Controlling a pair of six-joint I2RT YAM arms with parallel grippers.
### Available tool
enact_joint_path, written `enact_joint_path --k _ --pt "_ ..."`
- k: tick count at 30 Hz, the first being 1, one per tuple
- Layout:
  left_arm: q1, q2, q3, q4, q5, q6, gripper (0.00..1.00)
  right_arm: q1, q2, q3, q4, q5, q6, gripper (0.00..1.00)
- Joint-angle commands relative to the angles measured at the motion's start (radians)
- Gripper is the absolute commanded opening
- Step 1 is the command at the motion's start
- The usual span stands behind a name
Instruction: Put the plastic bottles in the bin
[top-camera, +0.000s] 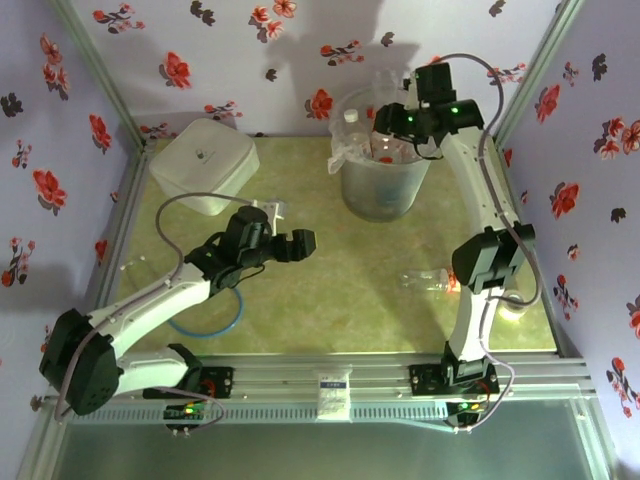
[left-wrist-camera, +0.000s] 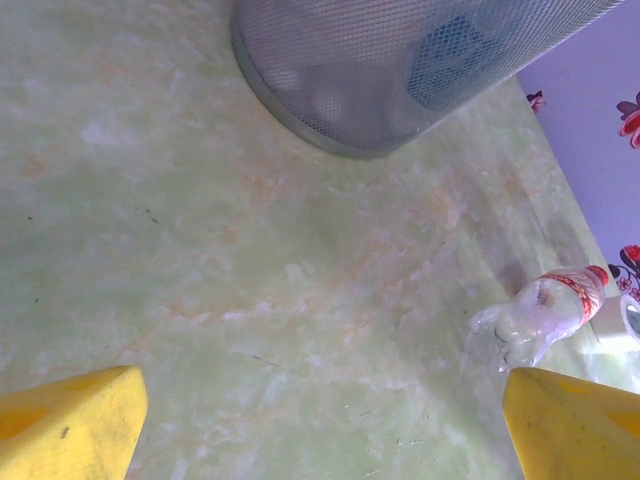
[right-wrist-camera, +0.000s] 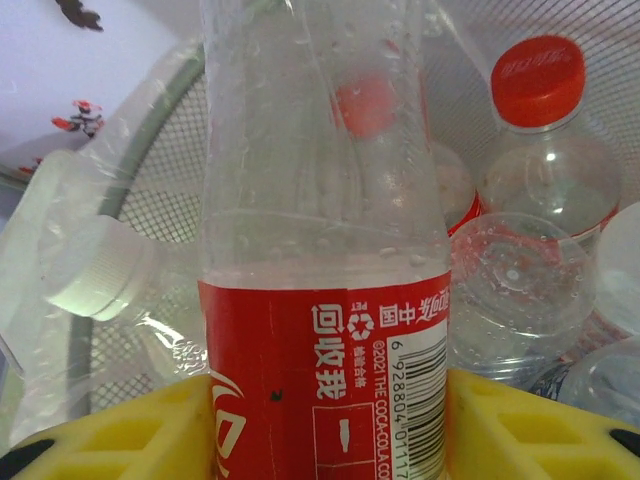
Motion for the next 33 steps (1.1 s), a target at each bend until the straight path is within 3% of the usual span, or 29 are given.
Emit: enact_joint_path --k 1,13,25,28,33 --pt "0.008 0.018 0.046 -0.007 -0.011 0.011 0.92 0.035 0.006 0.005 -0.068 0.000 -0.027 0.53" --pt "0.011 0.052 0.092 -0.039 0.005 0.029 0.92 0.079 -0.090 -0.202 -0.060 -0.124 0.051 0.40" --pt "0.011 0.044 0.098 -0.047 0.018 0.026 0.92 0.167 -0.303 -0.626 0.192 -0.151 0.216 0.39" --pt "0.010 0.047 0.099 -0.046 0.018 0.026 0.92 0.172 -0.314 -0.625 0.170 -0.113 0.203 0.45" --pt "0.010 0.055 0.102 -0.042 0.020 0.026 0.92 0.176 -0.336 -0.541 0.100 -0.069 0.153 0.69"
